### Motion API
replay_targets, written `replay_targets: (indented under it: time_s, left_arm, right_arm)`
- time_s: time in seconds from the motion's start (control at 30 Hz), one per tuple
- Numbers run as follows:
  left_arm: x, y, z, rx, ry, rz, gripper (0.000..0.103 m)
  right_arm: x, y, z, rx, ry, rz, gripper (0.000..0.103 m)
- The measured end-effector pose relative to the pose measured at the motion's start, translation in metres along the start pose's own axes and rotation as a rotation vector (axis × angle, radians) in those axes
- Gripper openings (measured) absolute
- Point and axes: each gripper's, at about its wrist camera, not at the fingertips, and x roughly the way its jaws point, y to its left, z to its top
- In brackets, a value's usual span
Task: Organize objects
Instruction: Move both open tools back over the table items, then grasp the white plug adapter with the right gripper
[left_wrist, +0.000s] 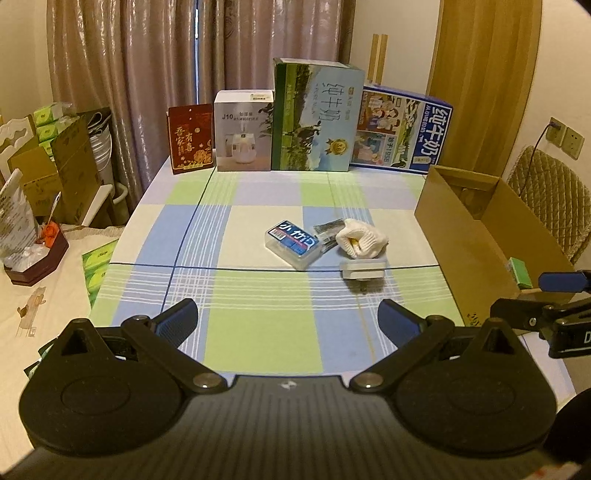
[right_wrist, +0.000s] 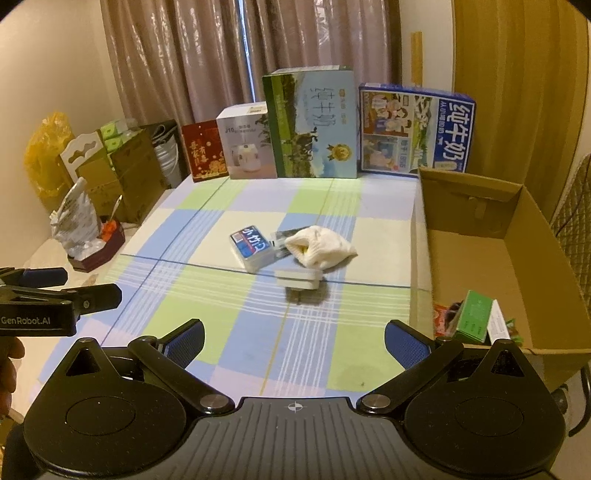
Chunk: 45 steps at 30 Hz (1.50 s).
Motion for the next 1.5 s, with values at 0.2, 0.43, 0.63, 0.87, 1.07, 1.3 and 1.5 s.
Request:
replay_targets:
  time_s: [0.2,0.43,0.63,0.87,1.07,1.3,1.5]
  left_arm:
    - [0.016,0.007,-0.001,0.001,0.021,0.008,0.102]
    - [0.049,0.015,-0.003,-0.003,0.046,0.021,0.102]
    - [0.087,0.019,-0.002,-0.005,0.067,0.022,0.102]
    - [0.136,0.026,0.000,-0.020,0.082,0.026,0.102]
    - [0.174,0.036,0.000,-0.026,0.081,0.067,0.102]
    - [0.206,0.045,0.002,-0.054,0.093,0.063,0.102]
    - [0.218,0.044,0.005,-0.068,0.092,0.042,0.102]
  right_arm:
    - [0.021,-0.002,0.000,0.002,0.003,0.011,0.101]
    - [0.054,-0.011,-0.004,0.028,-0.013,0.006,0.101]
    - [0.091,-0.018,-0.002,0.040,-0.029,0.007,0.101]
    - [0.133,-0.021,0.006,0.017,-0.065,0.019,0.100]
    - [0.179,-0.020,0.011,0.016,-0.054,0.033,0.090]
    - [0.222,-0.026,0.015,0.044,0.001,0.026,0.085]
    - [0.243,-0.028,0.018,0.056,0.032,0.006,0.069]
